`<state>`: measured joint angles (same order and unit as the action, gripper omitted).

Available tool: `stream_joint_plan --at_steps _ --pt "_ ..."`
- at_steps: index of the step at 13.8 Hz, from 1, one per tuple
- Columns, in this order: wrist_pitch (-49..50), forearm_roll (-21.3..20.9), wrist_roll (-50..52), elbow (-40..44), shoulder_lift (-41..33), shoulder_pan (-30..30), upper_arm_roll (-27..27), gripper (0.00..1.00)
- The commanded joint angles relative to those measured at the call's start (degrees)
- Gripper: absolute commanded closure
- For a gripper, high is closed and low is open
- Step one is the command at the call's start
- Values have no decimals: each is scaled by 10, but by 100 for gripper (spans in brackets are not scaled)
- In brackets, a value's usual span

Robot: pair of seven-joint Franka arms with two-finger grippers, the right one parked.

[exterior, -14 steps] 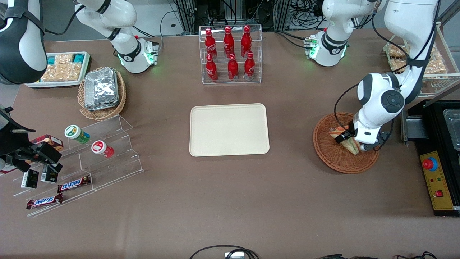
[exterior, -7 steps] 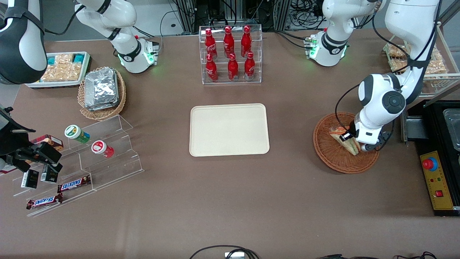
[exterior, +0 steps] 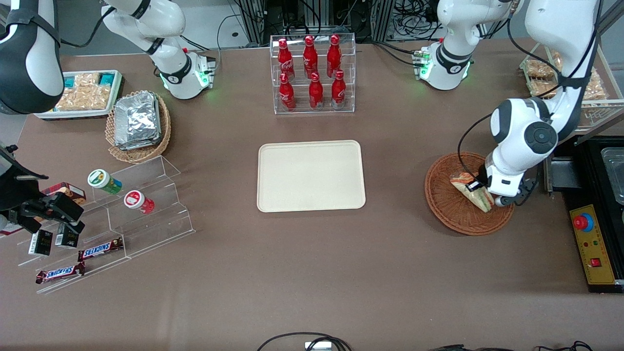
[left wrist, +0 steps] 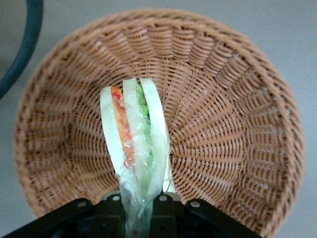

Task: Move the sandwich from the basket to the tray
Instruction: 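Close the left gripper on the sandwich's wrapped edge and lift it, then carry the held sandwich with the left gripper over the cream tray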

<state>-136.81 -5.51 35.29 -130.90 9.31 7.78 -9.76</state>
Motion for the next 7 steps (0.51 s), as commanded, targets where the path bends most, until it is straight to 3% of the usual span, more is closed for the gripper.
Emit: stream_joint_plan --at_steps 1,4,7 --pt "122 -8 0 82 -23 -7 -21 100" --pt "239 -5 3 179 -16 -9 -67 100" --pt "274 2 12 211 -20 -10 -108 100"
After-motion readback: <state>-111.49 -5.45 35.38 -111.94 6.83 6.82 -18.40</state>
